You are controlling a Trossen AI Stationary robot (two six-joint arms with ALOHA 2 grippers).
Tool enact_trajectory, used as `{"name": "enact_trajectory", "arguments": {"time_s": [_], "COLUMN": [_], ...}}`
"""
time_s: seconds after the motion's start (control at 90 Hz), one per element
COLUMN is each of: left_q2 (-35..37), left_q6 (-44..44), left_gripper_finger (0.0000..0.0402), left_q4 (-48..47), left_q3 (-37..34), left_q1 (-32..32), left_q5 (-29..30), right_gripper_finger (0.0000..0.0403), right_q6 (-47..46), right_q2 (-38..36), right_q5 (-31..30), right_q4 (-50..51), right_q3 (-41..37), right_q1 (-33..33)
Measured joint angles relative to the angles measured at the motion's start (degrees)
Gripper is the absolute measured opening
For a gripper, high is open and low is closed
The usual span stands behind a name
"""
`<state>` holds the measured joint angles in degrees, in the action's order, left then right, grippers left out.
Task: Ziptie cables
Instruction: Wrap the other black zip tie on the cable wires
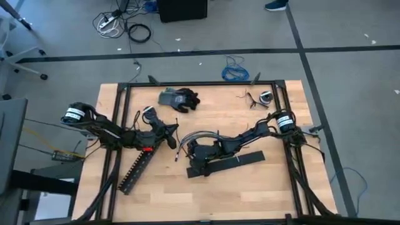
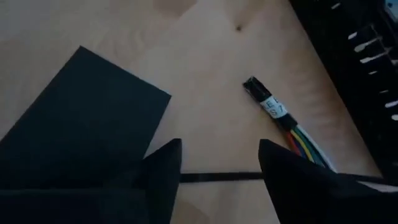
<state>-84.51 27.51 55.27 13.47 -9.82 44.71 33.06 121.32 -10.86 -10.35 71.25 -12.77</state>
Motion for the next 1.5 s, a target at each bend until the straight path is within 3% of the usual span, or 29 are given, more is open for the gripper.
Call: {"name": "enact_trajectory", "arguments": {"time_s": [0.122, 0.411, 0.978, 1.111, 1.256, 1.5], "left_q2": [0.0, 0.0, 0.0, 0.0, 0.0, 0.0], "left_q6": [-0.1, -0.3, -0.3, -0.3, -0.3, -0.3], "left_gripper_finger": [0.0000, 0.0000, 0.0000, 0.0000, 0.0000, 0.0000], "left_q4": [0.5, 0.3, 0.5, 0.5, 0.5, 0.5], "left_q3": [0.0, 0.0, 0.0, 0.0, 0.0, 0.0], "left_q1": [0.0, 0.0, 0.0, 0.0, 0.0, 0.0], "left_q5": [0.0, 0.0, -0.2, -0.2, -0.5, -0.9], "right_gripper_finger": [0.0210, 0.0210, 0.0209, 0.0209, 0.0209, 0.0209], "right_q6": [-5.8, -12.4, -12.4, -12.1, -10.5, -12.4], "right_q2": [-1.1, -2.5, -2.4, -2.3, -2.3, -2.3], "right_q5": [-3.3, -3.2, 6.8, 6.4, 2.0, 4.6], "right_q4": [1.5, 7.9, 6.2, 4.4, 4.2, 5.1], "right_q3": [-0.2, -0.1, -0.1, -0.1, -0.1, -0.1], "right_q1": [-0.5, -0.9, -0.6, -0.2, 0.9, 0.5]}}
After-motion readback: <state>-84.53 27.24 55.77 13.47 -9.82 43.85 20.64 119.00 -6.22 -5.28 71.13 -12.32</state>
